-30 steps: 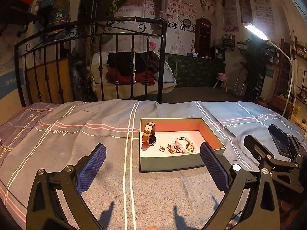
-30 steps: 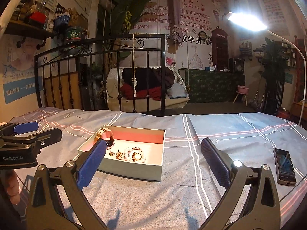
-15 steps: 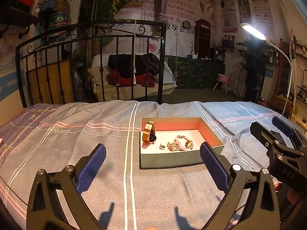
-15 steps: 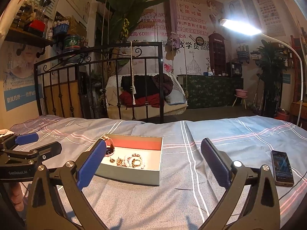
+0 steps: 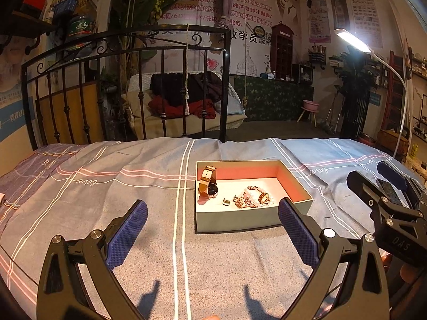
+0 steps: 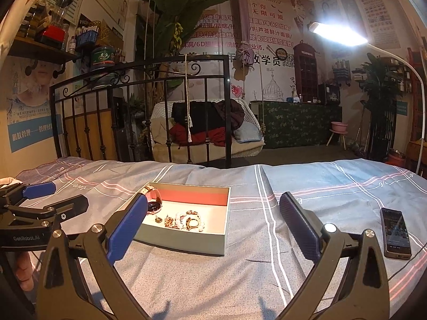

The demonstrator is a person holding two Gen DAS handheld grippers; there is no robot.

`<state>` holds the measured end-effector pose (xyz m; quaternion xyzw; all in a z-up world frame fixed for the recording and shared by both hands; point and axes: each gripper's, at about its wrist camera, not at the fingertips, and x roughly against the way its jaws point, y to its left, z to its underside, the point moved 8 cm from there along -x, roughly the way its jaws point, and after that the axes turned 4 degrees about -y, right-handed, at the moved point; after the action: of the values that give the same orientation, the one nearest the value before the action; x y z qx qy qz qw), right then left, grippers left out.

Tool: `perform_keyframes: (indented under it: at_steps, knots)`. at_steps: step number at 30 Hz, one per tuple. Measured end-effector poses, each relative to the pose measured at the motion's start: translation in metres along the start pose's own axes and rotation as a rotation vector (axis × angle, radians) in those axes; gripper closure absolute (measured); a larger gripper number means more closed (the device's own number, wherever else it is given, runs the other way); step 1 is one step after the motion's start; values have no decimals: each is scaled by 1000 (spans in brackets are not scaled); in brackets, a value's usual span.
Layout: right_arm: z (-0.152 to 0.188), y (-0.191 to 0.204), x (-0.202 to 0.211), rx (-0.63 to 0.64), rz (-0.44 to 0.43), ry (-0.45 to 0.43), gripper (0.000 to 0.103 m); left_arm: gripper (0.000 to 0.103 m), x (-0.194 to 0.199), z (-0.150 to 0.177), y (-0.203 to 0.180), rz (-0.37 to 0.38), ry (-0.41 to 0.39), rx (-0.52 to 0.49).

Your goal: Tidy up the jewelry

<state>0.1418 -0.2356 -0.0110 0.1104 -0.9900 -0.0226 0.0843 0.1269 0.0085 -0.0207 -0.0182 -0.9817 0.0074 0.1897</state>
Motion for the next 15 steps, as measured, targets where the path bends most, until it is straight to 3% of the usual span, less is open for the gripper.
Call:
perform_keyframes:
  at_steps: [15]
  knots:
    - [2,0,-1,0,-3,11,5,7,-3,0,1,-13,8,0]
